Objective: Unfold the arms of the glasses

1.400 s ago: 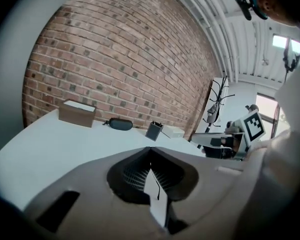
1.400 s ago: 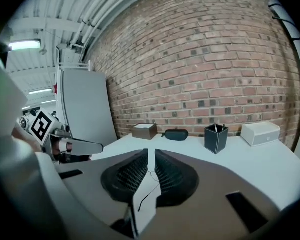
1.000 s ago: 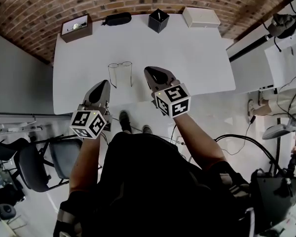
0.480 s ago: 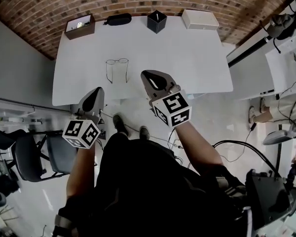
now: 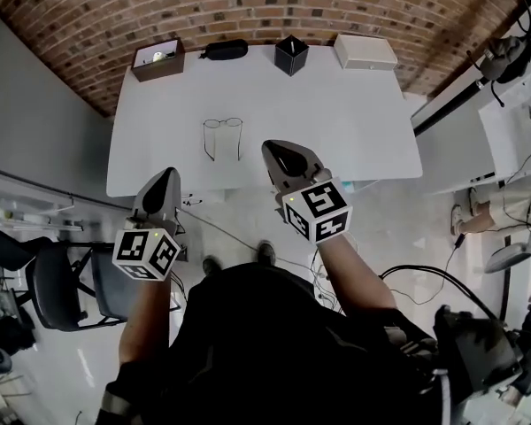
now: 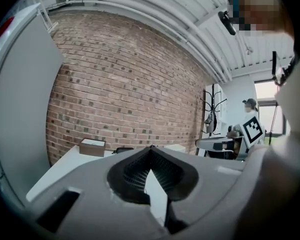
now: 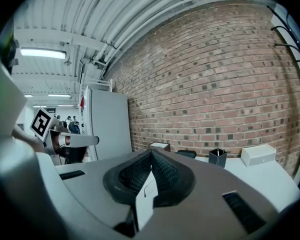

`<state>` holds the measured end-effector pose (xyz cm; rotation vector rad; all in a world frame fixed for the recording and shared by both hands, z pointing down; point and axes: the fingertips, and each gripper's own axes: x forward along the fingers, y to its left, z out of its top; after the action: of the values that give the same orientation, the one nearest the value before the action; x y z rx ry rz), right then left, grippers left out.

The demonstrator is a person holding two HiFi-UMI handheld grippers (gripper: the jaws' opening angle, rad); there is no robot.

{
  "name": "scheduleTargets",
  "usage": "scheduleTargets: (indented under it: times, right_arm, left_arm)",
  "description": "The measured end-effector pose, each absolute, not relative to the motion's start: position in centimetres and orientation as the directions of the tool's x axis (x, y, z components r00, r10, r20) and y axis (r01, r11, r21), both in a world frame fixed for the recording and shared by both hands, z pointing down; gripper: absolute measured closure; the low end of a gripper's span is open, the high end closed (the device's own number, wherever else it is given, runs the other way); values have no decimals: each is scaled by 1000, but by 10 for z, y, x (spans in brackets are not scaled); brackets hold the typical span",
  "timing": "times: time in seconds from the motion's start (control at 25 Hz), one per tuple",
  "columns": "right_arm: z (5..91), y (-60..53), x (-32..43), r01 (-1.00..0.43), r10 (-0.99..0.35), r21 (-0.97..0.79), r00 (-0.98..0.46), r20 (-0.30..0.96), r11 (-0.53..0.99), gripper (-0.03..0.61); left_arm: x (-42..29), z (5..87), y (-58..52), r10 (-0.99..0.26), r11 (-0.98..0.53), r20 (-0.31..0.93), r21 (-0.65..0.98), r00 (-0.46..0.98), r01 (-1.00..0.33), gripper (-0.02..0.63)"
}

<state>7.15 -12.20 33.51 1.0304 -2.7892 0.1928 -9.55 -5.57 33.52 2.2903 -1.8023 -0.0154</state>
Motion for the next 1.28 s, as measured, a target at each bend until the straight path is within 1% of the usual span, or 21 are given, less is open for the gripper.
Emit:
scheduleTargets:
  times: [0.16,0.28,0.36,0.48,0.68,1.28]
  right_arm:
    - [317,-106,55,-651,-632,-46,-751,192,758,569]
    - [308,-98,43,-666,-650,-44,-739,176,745,569]
    - [305,-95,37,-682,-666,-63,-728,165,729,569]
    - [300,-91,26,-699,-685,-47,-710,161,714,569]
    - [294,-87,7,-716,-705,-29,-693,151,697,569]
    - [294,-84,-8,-745,-735,-24,-663,142,667,571]
  left_arm:
    - [-124,328,-49,-973,-157,130,224,189,-962,604]
    - [-137,321,-42,-971,-184,118,191,208,-964,604]
    - [-145,321,-37,-968,-199,113,203,225,-959,604]
    - [-161,314,-31,-971,-196,87,238,222,-951,604]
    - [-182,308,-24,-971,-209,75,210,228,-955,604]
    - [-203,314,-21,-967,-217,85,226,241,-949,604]
